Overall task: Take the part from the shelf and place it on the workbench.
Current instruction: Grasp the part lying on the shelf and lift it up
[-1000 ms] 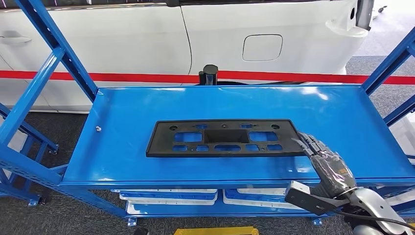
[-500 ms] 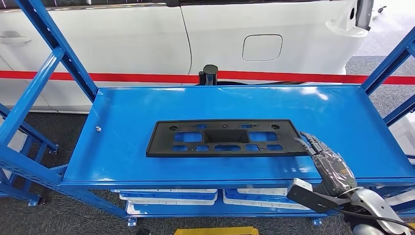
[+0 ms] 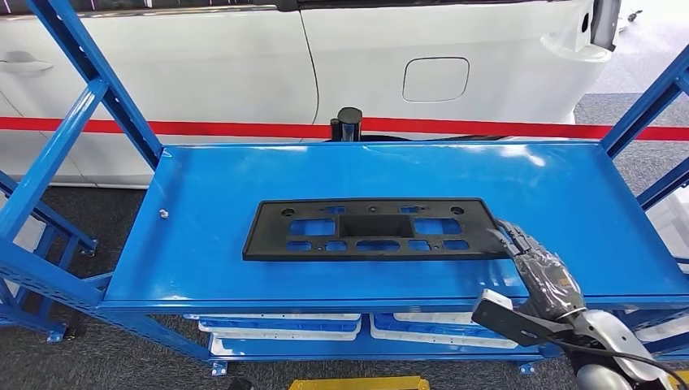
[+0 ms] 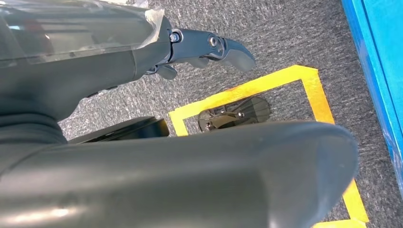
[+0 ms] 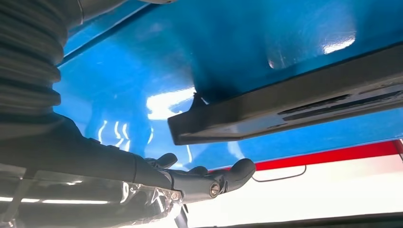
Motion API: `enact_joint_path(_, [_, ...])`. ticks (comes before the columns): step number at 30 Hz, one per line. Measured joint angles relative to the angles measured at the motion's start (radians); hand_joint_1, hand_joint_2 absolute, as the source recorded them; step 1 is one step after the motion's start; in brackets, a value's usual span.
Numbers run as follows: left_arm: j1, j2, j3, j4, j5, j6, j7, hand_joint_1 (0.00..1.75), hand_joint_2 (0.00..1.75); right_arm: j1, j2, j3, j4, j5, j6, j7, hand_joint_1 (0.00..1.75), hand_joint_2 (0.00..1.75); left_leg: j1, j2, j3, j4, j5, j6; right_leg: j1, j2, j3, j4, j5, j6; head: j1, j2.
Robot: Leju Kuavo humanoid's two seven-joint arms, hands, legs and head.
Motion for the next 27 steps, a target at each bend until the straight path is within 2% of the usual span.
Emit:
enact_joint_path(10, [-0.001,0.000,-0.016,0.000,-0.012,-0.005,-0.010,0.00,0.00,-0.049,0.019,0.028,0.063,-0.018,-0.023,0.000,0.00,1.75,0.000,0.000,0.000,0.000,0.000,0.000,0.000,0.000,0.000,0.000,0.000,0.000,0.000,0.000])
enact_joint_path(20, [-0.013,0.000,-0.040,0.000,-0.023,-0.015,-0.008,0.00,0.00,-0.158,0.101,0.076,0.137,0.027,-0.060,-0.020,0.00,1.75,0.000,0.000,0.001,0.000,0.000,0.000,0.000,0.000,0.001,0.000,0.000,0.000,0.000,0.000])
enact_joint_path(27, [-0.017,-0.001,-0.045,0.000,-0.023,-0.015,-0.006,0.00,0.00,-0.229,0.134,0.104,0.189,0.026,-0.079,-0.044,0.00,1.75,0.000,0.000,0.001,0.000,0.000,0.000,0.000,0.000,0.001,0.000,0.000,0.000,0.000,0.000])
